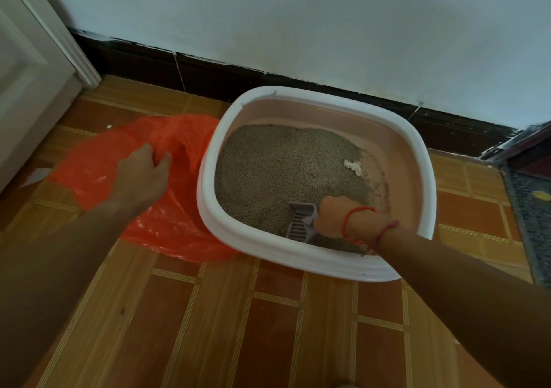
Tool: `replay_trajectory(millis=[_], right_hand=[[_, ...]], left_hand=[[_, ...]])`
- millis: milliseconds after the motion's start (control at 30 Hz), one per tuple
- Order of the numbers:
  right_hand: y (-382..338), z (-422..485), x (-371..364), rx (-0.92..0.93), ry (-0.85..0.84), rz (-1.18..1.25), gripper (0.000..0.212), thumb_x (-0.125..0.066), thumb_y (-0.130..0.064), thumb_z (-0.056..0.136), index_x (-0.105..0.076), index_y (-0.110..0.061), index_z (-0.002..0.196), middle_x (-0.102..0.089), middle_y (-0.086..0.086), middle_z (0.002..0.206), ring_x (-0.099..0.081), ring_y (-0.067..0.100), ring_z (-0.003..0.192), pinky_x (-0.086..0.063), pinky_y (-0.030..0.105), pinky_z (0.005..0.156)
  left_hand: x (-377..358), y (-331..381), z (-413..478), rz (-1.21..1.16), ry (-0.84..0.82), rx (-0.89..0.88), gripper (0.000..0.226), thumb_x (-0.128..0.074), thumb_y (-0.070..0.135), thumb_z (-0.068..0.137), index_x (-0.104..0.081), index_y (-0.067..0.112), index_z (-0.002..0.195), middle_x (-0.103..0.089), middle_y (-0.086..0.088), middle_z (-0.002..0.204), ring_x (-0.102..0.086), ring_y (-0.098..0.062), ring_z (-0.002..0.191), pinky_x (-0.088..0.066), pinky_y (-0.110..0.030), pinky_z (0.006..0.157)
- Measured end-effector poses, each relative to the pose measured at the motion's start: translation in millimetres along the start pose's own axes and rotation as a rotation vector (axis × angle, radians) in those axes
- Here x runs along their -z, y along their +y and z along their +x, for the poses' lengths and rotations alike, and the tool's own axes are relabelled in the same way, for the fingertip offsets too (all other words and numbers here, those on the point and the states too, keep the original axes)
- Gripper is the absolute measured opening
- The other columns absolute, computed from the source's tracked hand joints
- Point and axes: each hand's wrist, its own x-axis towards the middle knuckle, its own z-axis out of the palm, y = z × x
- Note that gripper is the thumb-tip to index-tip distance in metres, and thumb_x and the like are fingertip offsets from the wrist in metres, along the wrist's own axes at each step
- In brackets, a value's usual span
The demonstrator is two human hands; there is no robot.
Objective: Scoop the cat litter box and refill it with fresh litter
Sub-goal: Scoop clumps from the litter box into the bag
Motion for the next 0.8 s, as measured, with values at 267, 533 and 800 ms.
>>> replay_trajectory(millis=[267,533,800], right_hand=[[-27,20,5,0.011,0.022,0.162,0.027,-0.050,-0.029,0.096,-0.059,-0.005,0.103,-0.053,0.010,0.088,-0.051,0.025,0.080,-0.040,0.029,0.068],[-21,35,-2,0.037,0.091,0.284,0.023,-0.051,-0.031,0.091,-0.053,-0.012,0.077,-0.051,0.005,0.070,-0.052,0.023,0.066,-0.036,0.024,0.054],[1,29,27,0.021,0.246,0.447,0.027,-0.053,-0.017,0.090,-0.060,-0.016,0.063,-0.053,0.004,0.060,-0.046,0.017,0.053,-0.037,0.021,0.050]], left_hand=[[4,-1,-2,0.019,0.048,0.006,0.026,-0.045,0.029,0.103,-0.052,0.013,0.083,-0.055,-0.006,0.076,-0.053,-0.023,0.064,-0.044,-0.033,0.056],[11,-4,-3,-0.003,0.035,0.036,0.024,-0.044,0.028,0.103,-0.055,0.009,0.093,-0.059,-0.009,0.081,-0.059,-0.026,0.066,-0.053,-0.040,0.060],[11,-2,-6,-0.005,0.045,0.028,0.025,-0.044,0.027,0.103,-0.055,0.007,0.093,-0.058,-0.010,0.079,-0.054,-0.022,0.062,-0.051,-0.039,0.058]])
